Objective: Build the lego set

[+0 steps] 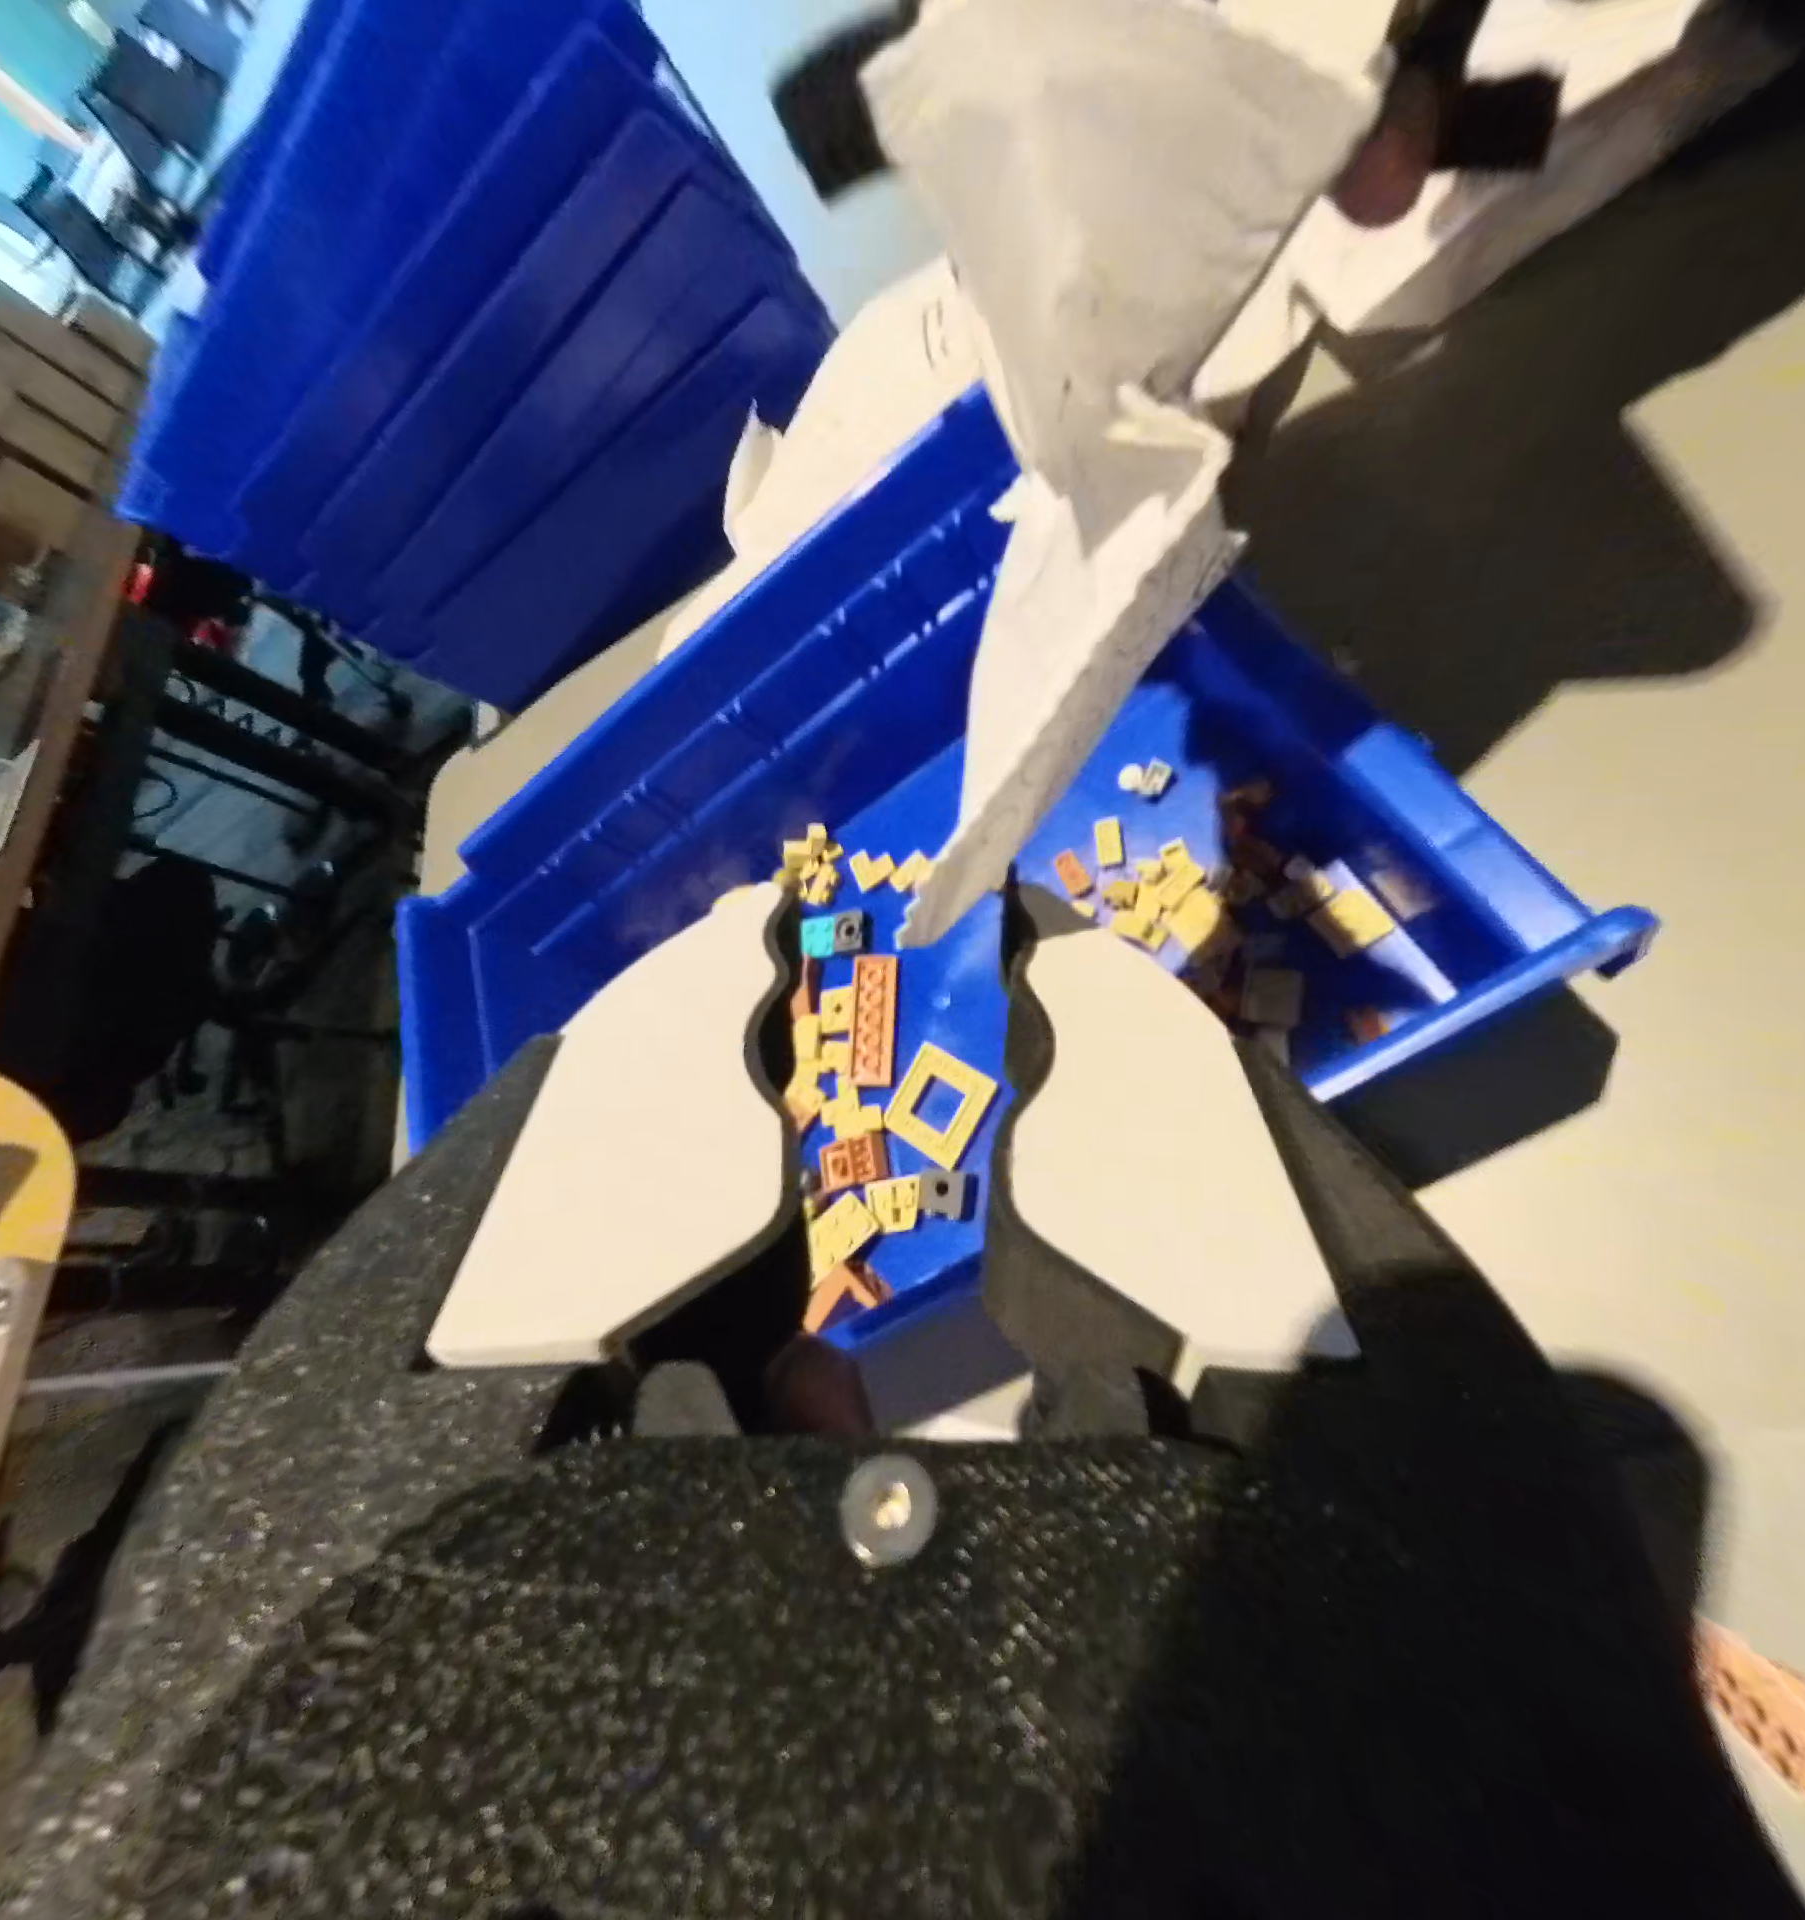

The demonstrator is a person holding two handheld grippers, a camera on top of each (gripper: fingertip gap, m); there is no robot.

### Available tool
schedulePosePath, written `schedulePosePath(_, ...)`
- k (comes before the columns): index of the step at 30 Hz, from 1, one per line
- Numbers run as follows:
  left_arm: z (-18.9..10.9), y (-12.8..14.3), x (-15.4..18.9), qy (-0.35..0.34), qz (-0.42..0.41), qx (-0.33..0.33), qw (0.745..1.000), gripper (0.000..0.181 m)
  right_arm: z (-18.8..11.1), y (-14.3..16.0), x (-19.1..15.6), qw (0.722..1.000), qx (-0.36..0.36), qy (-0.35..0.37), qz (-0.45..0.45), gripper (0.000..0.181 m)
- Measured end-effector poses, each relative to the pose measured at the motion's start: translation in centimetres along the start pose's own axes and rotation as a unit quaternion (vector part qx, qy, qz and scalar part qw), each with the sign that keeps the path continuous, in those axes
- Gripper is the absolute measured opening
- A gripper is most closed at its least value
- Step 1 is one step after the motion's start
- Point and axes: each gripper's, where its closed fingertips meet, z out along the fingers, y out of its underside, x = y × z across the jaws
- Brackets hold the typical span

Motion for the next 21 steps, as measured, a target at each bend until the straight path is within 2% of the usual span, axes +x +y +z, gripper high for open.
schedulePosePath(3, -0.1, 0.8, 0.2, 0.004, 0.004, -0.024, 1.000, 0.036, 0.7, 0.8, 0.0, 0.996, -0.080, -0.030, -0.007, 0.000)
schedulePosePath(7, -0.8, 0.4, 0.3, 0.010, -0.002, -0.017, 1.000, 0.034, 1.3, 0.8, -0.2, 0.989, -0.135, -0.057, 0.001, 0.000)
schedulePosePath(13, -1.0, 1.0, 1.2, 0.034, -0.010, -0.033, 0.999, 0.034, 1.4, -0.6, 0.1, 0.990, -0.112, -0.077, 0.035, 0.000)
schedulePosePath(16, -1.1, 0.0, 1.6, 0.051, -0.015, 0.004, 0.999, 0.032, 1.5, -1.5, -0.4, 0.989, -0.088, -0.106, 0.050, 0.000)
schedulePosePath(21, -1.4, -2.2, 2.2, 0.069, -0.003, 0.080, 0.994, 0.004, 1.5, -1.7, 0.7, 0.991, -0.081, -0.095, 0.051, 0.003)
